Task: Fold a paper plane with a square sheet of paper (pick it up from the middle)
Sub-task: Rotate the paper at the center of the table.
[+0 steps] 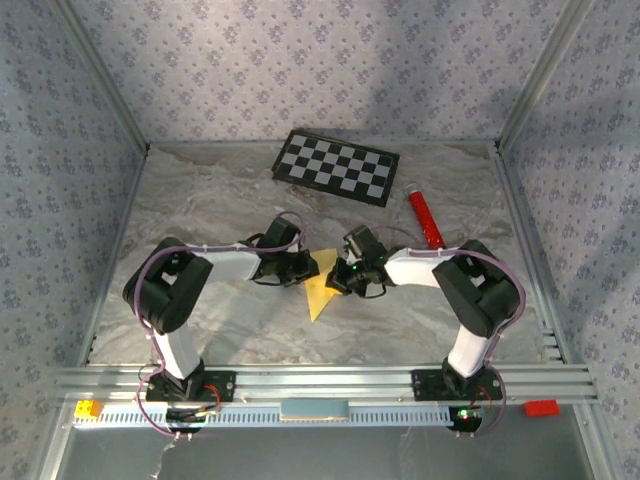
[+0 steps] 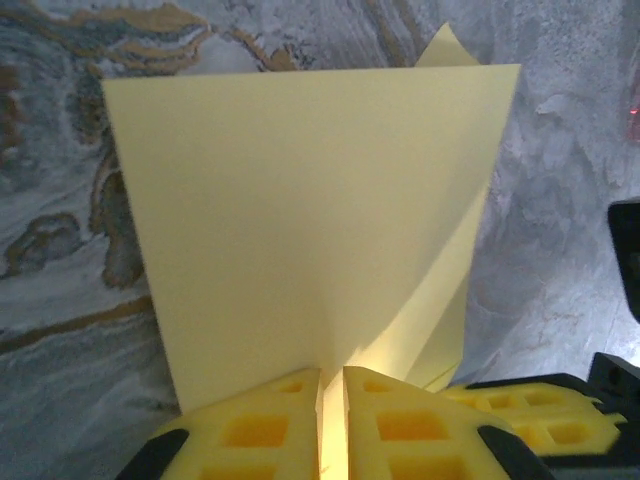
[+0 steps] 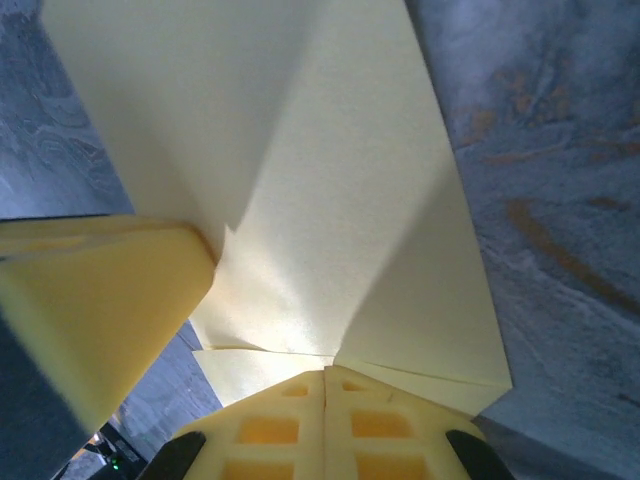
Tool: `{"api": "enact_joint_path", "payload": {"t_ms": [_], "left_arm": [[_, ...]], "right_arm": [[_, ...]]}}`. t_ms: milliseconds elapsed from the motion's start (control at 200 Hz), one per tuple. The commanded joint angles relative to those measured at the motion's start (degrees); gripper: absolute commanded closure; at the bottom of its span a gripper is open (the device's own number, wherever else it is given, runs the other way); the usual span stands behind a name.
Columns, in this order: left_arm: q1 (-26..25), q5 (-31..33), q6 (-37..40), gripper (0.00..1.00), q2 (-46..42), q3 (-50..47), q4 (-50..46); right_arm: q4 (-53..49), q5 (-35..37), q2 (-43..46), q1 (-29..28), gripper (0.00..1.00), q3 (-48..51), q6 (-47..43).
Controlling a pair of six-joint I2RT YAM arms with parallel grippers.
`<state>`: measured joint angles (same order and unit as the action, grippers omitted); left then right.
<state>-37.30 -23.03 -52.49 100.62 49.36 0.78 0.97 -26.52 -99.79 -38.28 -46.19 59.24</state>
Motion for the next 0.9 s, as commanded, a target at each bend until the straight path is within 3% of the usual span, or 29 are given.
{"api": "enact_joint_path", "payload": {"t_ms": [0, 170, 375, 899], "left_arm": [[-0.29, 1.61, -0.51, 0.84, -4.21, 1.35, -2.1], [-0.36, 2.4, -4.43, 0.81, -7.72, -0.45, -0.73], [-1.09, 4.77, -7.75, 0.85, -9.9, -3.85, -0.94], [-1.79, 6.18, -8.85, 0.9, -6.92, -7.69, 1.85]], "right_arm": [[-0.07, 3.4, -1.24, -1.34, 0.98, 2.36, 6.01], [2.73, 6.0, -1.05, -3.07, 0.98, 4.36, 11.65], [3.22, 8.3, 0.03, -3.84, 0.98, 5.54, 14.55], [4.72, 7.72, 1.05, -3.82, 0.97, 5.87, 15.53]]}}
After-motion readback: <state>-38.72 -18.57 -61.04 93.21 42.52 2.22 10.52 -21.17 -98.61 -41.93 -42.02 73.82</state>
